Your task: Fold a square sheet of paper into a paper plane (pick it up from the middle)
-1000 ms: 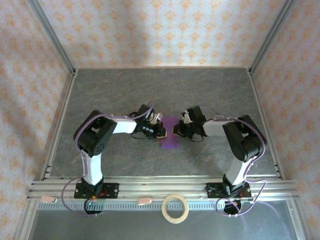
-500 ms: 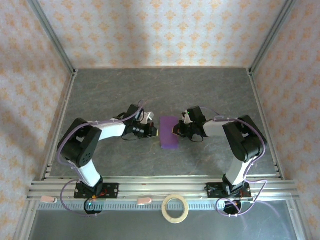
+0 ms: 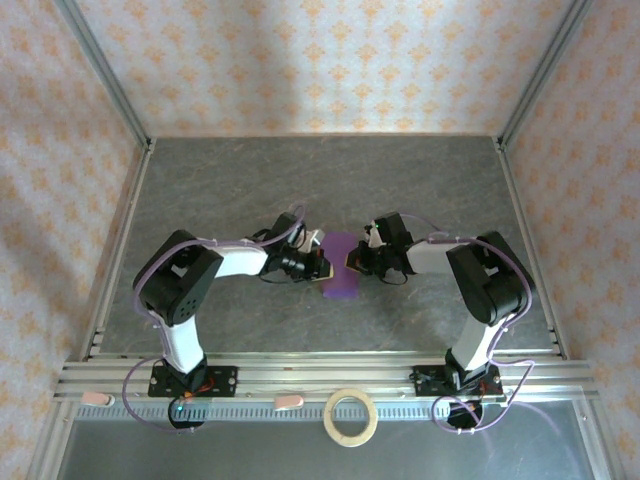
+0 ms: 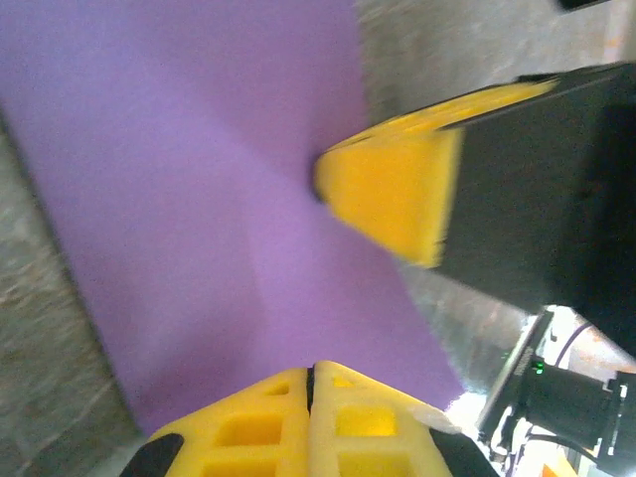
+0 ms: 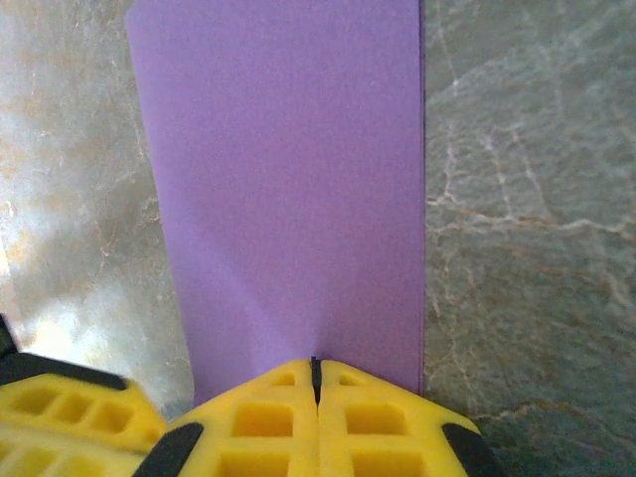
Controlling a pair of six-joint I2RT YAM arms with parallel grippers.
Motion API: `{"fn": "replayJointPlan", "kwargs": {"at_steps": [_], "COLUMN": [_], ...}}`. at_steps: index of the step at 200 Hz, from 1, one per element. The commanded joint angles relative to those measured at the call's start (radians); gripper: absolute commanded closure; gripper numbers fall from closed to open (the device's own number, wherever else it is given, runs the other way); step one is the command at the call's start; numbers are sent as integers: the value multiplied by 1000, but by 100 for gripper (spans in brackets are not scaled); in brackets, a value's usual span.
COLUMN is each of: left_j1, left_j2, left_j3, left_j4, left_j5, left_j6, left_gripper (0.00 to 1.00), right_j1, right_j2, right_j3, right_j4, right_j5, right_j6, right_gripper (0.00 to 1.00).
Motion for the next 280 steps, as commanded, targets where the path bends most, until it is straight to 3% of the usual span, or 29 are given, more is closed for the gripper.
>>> {"fn": "replayJointPlan", "kwargs": {"at_steps": [1,59,112,150,205,280], "left_j1": [0,4,-1,-36,-64,-61], "left_j2": [5,-26,-219,-178,-53,-105], "left_j3": [-32,-99,-110,-82,-70,-221], "left_j4": [-26,-212,-64,86,1,-65], "left_j5": [-12,-185,-97,-2,-35,-73], "left_j6": [38,206,27,-85,3,119], "left_gripper": [99,99,99,99,99,98], "right_j1": [-7,-7,-7,-6,-7,-6], "right_j2": [33,43,33,34,34,43], "right_j3": [-49,-49,-59,-59,-64,-61], "right_j4": [-147,-159,-138,-137,-139,-134], "right_j5": [117,127,125,124,123,120], "right_j6": [6,-4,12,11,7,7], "right_gripper": [100,100,100,100,100,100]}}
